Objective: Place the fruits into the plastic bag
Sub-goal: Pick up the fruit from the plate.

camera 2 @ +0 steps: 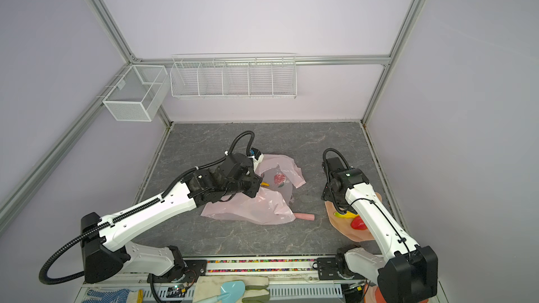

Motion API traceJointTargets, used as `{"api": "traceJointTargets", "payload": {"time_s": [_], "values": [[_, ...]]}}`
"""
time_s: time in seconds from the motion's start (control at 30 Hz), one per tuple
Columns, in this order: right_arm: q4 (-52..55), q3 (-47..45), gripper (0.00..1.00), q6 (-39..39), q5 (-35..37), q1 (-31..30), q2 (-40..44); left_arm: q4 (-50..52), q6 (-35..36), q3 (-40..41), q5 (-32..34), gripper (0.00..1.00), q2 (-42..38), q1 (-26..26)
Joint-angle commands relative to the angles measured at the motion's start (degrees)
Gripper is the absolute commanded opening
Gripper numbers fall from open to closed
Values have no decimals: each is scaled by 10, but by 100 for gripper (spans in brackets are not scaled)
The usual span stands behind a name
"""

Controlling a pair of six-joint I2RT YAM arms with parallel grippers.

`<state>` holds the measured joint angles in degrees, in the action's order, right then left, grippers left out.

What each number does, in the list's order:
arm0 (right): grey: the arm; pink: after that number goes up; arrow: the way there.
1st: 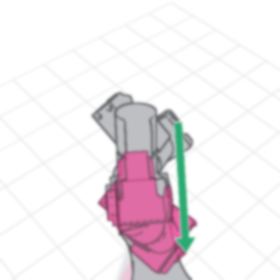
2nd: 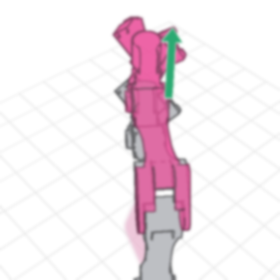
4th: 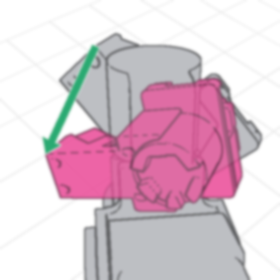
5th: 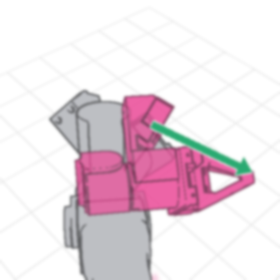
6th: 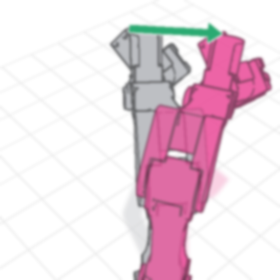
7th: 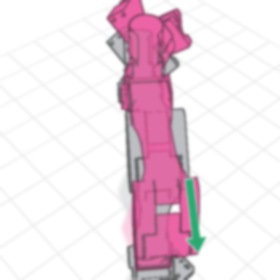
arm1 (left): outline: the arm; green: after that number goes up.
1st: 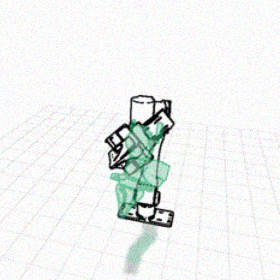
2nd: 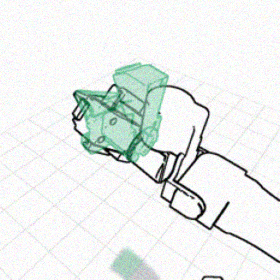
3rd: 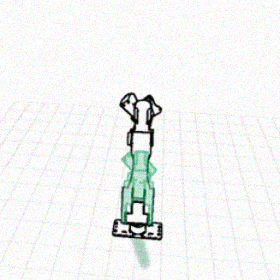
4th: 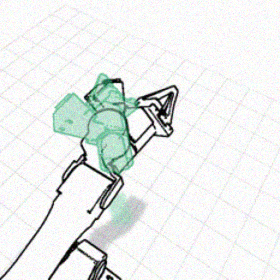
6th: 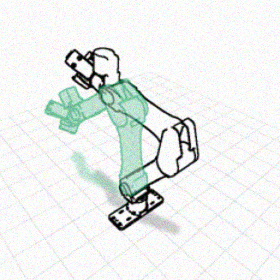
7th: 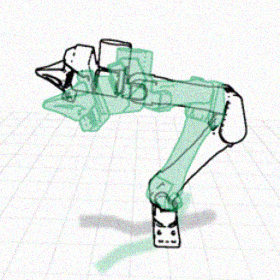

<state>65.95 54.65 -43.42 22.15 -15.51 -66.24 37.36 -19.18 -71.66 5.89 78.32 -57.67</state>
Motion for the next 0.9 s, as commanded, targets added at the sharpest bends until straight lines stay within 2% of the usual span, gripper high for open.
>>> {"api": "traceJointTargets", "payload": {"time_s": [0.0,0.33,0.87], "values": [[-9,-18,91,10,18,21,-4,-5,4,0,-8,0,3,-2],[-35,-39,92,29,22,101,-18,-1,6,-5,-11,0,7,-2],[-97,-76,94,62,24,185,-49,6,8,-14,-16,0,12,-2]]}}
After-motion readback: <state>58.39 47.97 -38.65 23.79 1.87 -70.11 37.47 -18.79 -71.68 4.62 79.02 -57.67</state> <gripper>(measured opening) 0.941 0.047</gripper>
